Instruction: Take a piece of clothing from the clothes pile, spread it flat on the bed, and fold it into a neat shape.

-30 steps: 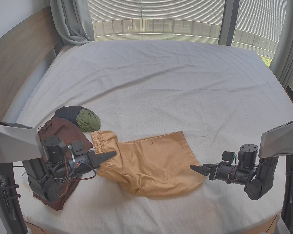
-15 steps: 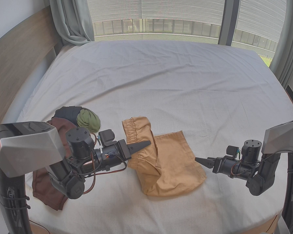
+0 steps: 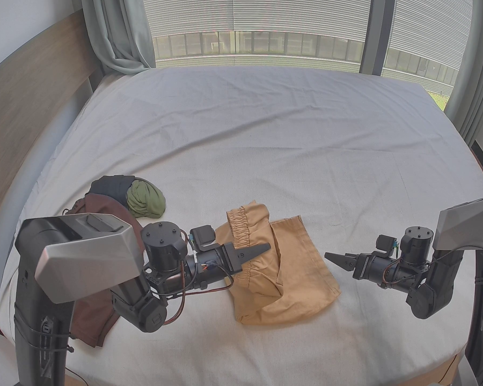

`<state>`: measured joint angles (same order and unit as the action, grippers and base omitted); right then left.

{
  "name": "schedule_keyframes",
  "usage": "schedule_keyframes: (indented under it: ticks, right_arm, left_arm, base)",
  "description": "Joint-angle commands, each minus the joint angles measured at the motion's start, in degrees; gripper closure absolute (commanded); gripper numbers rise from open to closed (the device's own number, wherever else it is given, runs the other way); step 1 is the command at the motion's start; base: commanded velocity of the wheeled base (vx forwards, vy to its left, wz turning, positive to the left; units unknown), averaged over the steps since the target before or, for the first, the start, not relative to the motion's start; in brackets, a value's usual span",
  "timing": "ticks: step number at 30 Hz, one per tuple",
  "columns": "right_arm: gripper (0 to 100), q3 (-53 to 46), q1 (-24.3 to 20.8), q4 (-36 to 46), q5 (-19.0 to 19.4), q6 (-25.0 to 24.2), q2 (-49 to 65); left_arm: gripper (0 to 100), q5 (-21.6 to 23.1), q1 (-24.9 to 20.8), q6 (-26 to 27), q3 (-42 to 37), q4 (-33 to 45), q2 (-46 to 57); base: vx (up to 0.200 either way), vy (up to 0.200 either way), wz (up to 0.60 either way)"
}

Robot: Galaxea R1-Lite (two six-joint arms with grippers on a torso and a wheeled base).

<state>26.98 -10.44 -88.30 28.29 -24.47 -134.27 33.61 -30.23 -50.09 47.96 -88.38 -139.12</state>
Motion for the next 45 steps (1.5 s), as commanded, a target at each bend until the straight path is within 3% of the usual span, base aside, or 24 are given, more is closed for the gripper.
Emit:
schedule_keyframes:
  ticks: [1,7,8,17,26,35,38,42,45]
  right_arm:
    - [0,0.1,0.1,0.0,0.0,-0.1,-0.1]
    - [0,0.2,0.1,0.0,0.1,0.0,-0.5]
    - [0,0.1,0.1,0.0,0.1,0.0,-0.4]
    - [0,-0.3,0.1,0.0,0.0,0.0,-0.4]
    - [0,-1.4,0.0,0.1,-0.1,0.5,-0.7]
    - [0,-3.0,0.0,0.1,-0.2,0.6,-0.7]
    - [0,-3.7,-0.4,0.1,-0.2,0.6,-1.5]
    - [0,-3.7,-0.6,0.2,-0.1,0.6,-2.3]
    - [0,-3.8,-0.6,0.2,-0.1,0.6,-3.5]
  left_arm:
    - [100,-0.3,-0.3,0.0,0.8,0.1,-2.4]
    - [100,-0.3,-0.3,0.1,0.6,0.1,-2.5]
    - [0,-0.3,-0.3,0.0,0.6,0.1,-2.5]
    - [0,-3.1,0.8,0.3,0.8,-0.2,-1.8]
    - [0,-2.6,6.4,3.7,-12.9,-0.3,5.7]
    - [0,-1.3,13.2,12.1,-23.2,-0.4,11.4]
    - [0,0.5,18.1,18.2,-28.8,-0.6,13.3]
    - [0,0.8,20.1,23.3,-30.6,-0.6,13.0]
    - [0,0.6,22.4,32.2,-31.8,-0.6,12.9]
  base:
    - [0.0,0.0,0.0]
    - [0.0,0.0,0.0]
    - [0.0,0.0,0.0]
    - [0.0,0.0,0.0]
    - [0.0,0.0,0.0]
    - [0.0,0.0,0.0]
    - [0.0,0.0,0.0]
    - [0.0,0.0,0.0]
    - [0.0,0.0,0.0]
